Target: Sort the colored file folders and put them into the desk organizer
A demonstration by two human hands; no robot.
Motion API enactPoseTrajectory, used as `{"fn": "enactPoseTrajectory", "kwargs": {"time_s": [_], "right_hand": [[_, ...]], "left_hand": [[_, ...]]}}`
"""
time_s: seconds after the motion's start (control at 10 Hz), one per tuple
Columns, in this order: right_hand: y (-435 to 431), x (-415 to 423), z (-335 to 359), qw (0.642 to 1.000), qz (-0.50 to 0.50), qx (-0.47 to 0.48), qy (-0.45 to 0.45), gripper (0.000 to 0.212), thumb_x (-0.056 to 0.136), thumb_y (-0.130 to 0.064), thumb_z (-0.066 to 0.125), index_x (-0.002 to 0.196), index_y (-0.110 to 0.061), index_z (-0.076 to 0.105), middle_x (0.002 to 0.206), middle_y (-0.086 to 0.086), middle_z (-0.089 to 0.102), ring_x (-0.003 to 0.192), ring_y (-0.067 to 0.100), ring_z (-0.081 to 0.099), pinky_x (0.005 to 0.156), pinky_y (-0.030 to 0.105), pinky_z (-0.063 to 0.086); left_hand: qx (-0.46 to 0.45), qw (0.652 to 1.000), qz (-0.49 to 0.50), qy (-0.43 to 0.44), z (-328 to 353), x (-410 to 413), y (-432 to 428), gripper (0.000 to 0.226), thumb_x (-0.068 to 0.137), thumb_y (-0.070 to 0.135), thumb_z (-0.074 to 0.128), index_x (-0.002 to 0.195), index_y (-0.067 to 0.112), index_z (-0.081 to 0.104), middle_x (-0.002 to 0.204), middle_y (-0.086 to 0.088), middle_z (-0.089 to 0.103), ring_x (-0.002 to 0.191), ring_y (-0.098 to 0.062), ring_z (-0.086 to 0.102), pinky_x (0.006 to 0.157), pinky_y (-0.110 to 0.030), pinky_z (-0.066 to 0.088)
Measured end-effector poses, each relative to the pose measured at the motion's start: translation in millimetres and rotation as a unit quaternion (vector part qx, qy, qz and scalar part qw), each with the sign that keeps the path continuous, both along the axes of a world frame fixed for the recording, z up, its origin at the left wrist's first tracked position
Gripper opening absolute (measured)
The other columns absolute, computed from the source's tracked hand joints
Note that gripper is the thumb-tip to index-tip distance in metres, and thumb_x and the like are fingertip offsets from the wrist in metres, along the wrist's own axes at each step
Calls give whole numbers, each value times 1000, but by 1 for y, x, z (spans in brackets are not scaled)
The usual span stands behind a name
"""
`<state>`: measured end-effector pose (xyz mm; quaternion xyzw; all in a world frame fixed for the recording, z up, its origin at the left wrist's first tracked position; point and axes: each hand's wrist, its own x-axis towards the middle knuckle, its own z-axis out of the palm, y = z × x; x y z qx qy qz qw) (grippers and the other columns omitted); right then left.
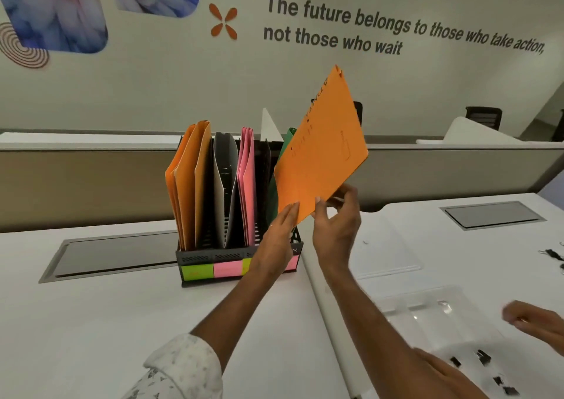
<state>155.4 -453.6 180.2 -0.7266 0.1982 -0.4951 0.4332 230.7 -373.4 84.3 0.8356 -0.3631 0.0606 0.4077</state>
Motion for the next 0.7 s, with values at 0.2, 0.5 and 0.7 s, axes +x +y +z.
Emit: {"fn": "enactPoseTrajectory", "kwargs": {"time_s": [0.2,0.5,0.7], "right_hand": [[-11,38,-29,998,2,-12,65,31,95,-16,69,123,-13,55,112,1,63,100,11,61,89,27,56],[-11,53,-63,984,46,-18,173,30,96,-21,69,117,-27,49,107,-10,61,96,6,63,88,22,54],[11,31,-94,978,34,1,208,22,98,-23,65,117,-26,55,114,-5,66,101,10,64,94,26,53]], "left_hand": [[52,999,1,13,-38,29,-11,97,88,-22,47,161,21,1,168,-5,16,150,-25,32,115,-33,37],[67,998,-2,5,-65,33,-15,83,99,3,56,161,17,2,169,-5,16,151,-21,29,119,-44,37],[33,999,-10,2,-67,25,9,73,103,5,50,161,17,8,168,-3,20,152,-17,27,121,-39,34]]}}
